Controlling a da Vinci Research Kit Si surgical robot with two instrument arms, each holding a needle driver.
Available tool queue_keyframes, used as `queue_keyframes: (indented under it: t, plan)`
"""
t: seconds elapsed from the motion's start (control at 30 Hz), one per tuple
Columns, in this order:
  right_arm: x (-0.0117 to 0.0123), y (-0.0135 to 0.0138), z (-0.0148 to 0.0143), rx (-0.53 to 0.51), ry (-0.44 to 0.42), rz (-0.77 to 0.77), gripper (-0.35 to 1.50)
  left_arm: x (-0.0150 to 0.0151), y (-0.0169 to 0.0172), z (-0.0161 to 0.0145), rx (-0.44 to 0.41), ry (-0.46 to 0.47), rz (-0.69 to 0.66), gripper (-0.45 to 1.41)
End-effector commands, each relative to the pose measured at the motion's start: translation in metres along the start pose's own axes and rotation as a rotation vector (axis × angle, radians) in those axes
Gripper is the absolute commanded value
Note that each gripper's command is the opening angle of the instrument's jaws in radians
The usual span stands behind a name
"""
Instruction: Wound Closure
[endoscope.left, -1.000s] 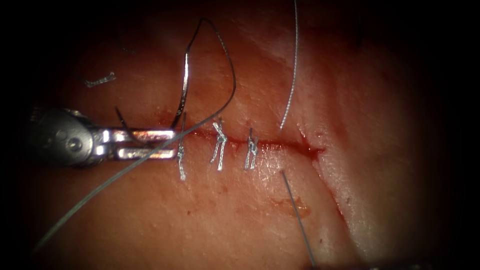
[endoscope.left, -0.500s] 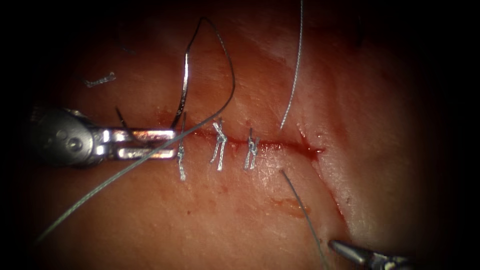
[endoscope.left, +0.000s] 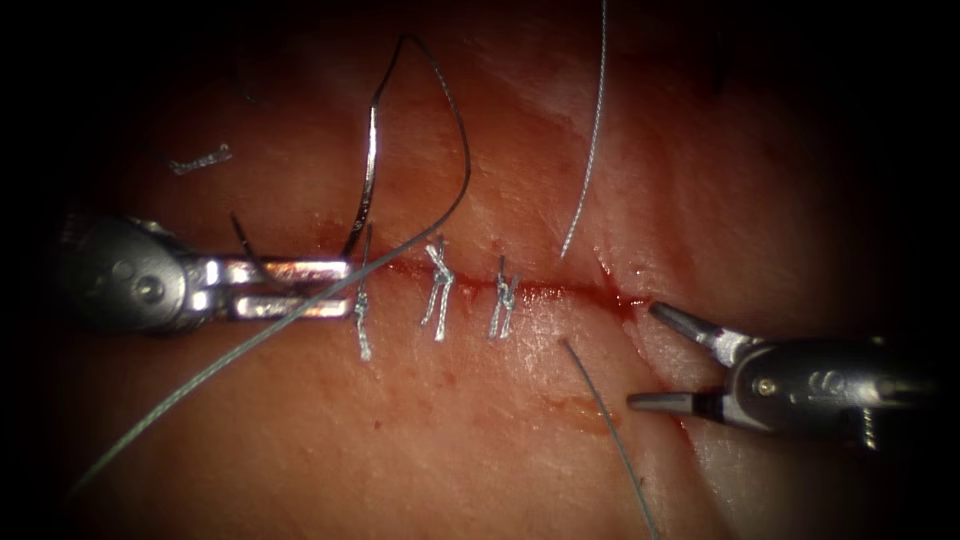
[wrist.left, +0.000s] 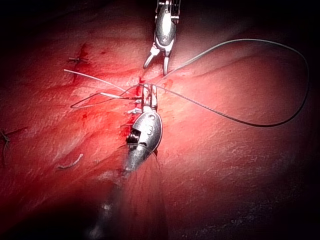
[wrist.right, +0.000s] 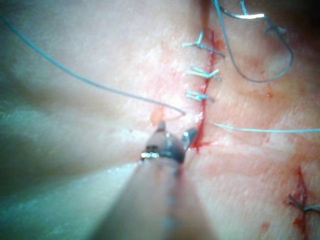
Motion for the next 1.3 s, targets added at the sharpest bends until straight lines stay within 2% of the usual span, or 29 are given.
queue_keyframes:
  t: [0.03, 0.2, 0.37, 0.4, 0.43, 0.47, 0.5, 0.73, 0.9, 1.03, 1.17, 1.2, 1.23, 1.27, 1.3]
  plan:
    - [-0.0001, -0.0007, 0.0018, 0.009, 0.007, -0.004, 1.28, -0.0006, 0.0001, 0.0005, 0.0, 0.001, 0.0, -0.45]
    - [0.0012, -0.0012, 0.003, 0.028, 0.047, -0.001, 1.16, -0.0006, 0.0001, 0.0005, -0.001, 0.001, 0.0, -0.45]
    - [0.0023, -0.0016, 0.0043, 0.024, 0.067, -0.001, 1.16, -0.0006, 0.0001, 0.0004, -0.002, 0.002, 0.001, -0.45]
    - [0.0024, -0.0017, 0.0044, 0.035, 0.071, -0.001, 1.11, -0.0006, 0.0001, 0.0003, -0.003, 0.002, 0.001, -0.45]
    - [0.0025, -0.0018, 0.0044, 0.05, 0.077, -0.002, 0.84, -0.0007, 0.0, 0.0002, -0.004, 0.003, 0.001, -0.45]
    - [0.0025, -0.0019, 0.0042, 0.083, 0.09, -0.005, -0.11, -0.0008, -0.0001, 0.0001, -0.005, 0.004, 0.001, -0.45]
    - [0.0025, -0.0019, 0.0041, 0.084, 0.091, -0.005, -0.35, -0.0008, -0.0001, 0.0001, -0.009, 0.005, 0.001, -0.45]
    - [0.0024, -0.003, 0.0018, 0.124, 0.09, -0.019, -0.35, -0.0008, -0.0001, 0.0, -0.009, 0.006, 0.001, -0.45]
    - [0.0033, -0.0047, 0.0003, 0.145, 0.096, -0.029, -0.35, -0.0008, -0.0001, 0.0, -0.009, 0.006, 0.001, -0.45]
    - [0.0041, -0.0057, 0.0, 0.153, 0.096, -0.033, -0.35, -0.0008, -0.0001, 0.0001, -0.008, 0.005, 0.001, -0.45]
    - [0.0039, -0.0054, 0.0004, 0.146, 0.093, -0.031, -0.35, -0.0008, -0.0001, 0.0001, -0.008, 0.005, 0.001, -0.45]
    - [0.0039, -0.0053, 0.0006, 0.142, 0.091, -0.031, 0.05, -0.0009, -0.0001, 0.0001, -0.008, 0.005, 0.001, -0.45]
    - [0.0039, -0.0052, 0.0008, 0.106, 0.074, -0.029, 1.18, -0.001, -0.0002, 0.0, 0.001, 0.0, 0.001, -0.45]
    - [0.0039, -0.0051, 0.0009, 0.1, 0.071, -0.017, 1.3, -0.0011, -0.0004, -0.0001, 0.005, -0.002, 0.002, -0.45]
    - [0.0038, -0.0051, 0.0008, 0.098, 0.069, -0.01, 1.33, -0.0013, -0.0007, -0.0002, 0.011, -0.006, 0.002, -0.45]
